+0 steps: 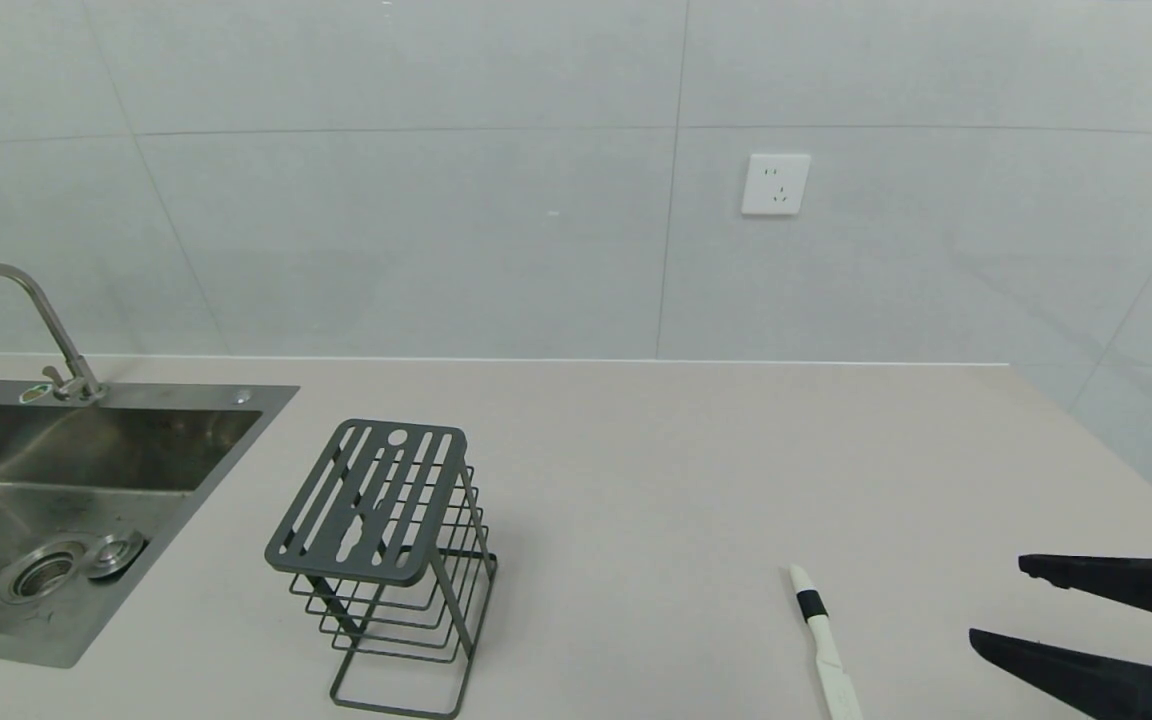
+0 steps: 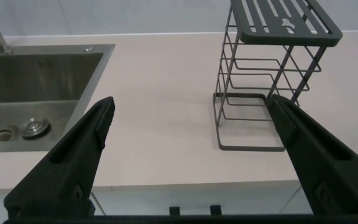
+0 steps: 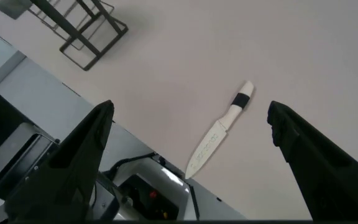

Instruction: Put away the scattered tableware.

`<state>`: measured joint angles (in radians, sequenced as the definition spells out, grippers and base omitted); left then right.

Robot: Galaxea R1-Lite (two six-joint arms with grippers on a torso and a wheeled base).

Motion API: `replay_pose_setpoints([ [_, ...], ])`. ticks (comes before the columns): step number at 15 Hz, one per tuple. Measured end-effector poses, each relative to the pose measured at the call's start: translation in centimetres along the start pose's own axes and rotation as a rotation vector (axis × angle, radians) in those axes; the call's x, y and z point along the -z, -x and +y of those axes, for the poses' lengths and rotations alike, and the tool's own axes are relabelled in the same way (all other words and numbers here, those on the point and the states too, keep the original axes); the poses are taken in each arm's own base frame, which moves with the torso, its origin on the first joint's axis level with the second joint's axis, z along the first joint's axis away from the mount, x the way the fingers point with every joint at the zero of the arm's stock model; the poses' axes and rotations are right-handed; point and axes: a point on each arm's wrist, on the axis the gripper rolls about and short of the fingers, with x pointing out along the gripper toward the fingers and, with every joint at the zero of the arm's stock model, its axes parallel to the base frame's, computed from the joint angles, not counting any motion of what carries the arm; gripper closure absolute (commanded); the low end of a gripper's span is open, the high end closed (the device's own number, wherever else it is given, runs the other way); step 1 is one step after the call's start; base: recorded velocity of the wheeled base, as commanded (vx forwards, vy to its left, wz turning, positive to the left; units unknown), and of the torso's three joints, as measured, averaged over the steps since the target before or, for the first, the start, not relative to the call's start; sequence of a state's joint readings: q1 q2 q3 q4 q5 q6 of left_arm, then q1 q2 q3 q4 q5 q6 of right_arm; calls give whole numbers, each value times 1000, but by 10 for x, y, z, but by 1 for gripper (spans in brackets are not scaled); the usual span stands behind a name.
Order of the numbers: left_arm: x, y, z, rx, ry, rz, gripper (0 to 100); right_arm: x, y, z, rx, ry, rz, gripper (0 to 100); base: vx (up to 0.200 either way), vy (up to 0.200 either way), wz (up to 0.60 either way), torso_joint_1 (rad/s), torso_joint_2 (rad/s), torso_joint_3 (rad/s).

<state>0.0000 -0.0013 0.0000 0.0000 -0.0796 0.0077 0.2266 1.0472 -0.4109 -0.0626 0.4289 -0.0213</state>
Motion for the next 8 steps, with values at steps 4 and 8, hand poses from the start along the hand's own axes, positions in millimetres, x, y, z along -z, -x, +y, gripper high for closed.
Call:
replay_pose_setpoints([
  [4,0,0,0,0,0,0,0,3,-18,-8,17,-33,92,0,0,0,0,0,0,0],
  [8,0,0,0,0,0,0,0,3,-40,-11,-13,-19,154,0,0,0,0,0,0,0],
])
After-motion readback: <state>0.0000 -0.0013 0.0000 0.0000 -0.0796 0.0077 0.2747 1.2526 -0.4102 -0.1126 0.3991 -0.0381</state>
